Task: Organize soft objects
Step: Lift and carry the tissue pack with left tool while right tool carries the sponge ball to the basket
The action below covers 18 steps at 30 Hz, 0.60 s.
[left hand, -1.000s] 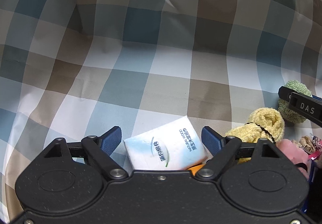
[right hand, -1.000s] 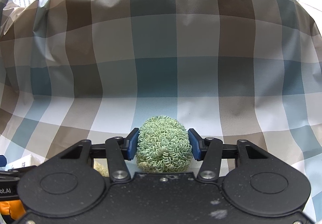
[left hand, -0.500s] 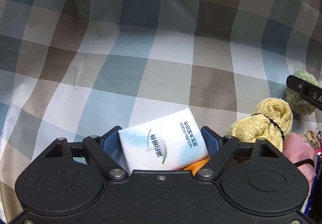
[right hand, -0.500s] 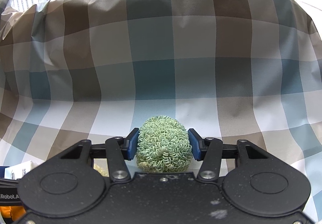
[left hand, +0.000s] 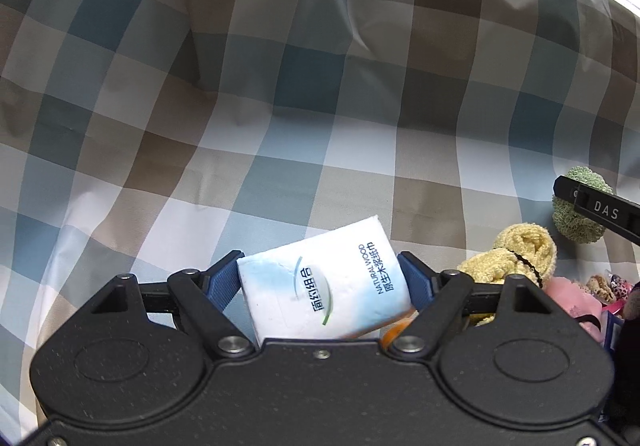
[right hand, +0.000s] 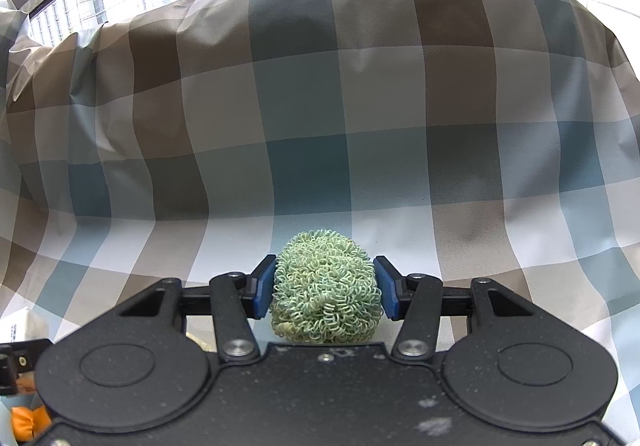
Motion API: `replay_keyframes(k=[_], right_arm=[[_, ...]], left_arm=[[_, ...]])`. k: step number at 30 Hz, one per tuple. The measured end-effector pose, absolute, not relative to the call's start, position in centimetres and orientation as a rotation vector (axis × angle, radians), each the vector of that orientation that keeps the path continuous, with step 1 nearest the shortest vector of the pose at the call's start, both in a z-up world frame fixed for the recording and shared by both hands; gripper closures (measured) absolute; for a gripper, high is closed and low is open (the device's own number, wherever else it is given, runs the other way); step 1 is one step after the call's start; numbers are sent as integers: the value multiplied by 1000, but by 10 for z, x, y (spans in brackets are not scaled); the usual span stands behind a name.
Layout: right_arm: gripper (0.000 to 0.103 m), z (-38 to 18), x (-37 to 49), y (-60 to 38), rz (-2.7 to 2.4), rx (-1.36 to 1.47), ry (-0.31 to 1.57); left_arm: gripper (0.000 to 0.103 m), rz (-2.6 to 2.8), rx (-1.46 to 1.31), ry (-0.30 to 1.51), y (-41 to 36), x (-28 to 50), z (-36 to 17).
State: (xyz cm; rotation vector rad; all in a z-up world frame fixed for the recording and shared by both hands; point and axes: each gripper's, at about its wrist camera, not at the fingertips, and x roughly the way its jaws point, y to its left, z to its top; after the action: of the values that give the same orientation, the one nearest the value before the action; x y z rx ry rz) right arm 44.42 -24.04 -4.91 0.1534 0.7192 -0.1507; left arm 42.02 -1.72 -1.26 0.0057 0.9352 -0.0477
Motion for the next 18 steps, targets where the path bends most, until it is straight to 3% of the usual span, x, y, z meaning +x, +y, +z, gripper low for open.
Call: replay_keyframes(k=[11, 18], right_arm=[[52, -30, 438, -226, -22, 94, 658], [51, 9, 416, -166, 127, -21, 582]], left_arm=[[25, -8, 20, 839, 44, 353, 13], [25, 37, -28, 800, 76, 331, 22]])
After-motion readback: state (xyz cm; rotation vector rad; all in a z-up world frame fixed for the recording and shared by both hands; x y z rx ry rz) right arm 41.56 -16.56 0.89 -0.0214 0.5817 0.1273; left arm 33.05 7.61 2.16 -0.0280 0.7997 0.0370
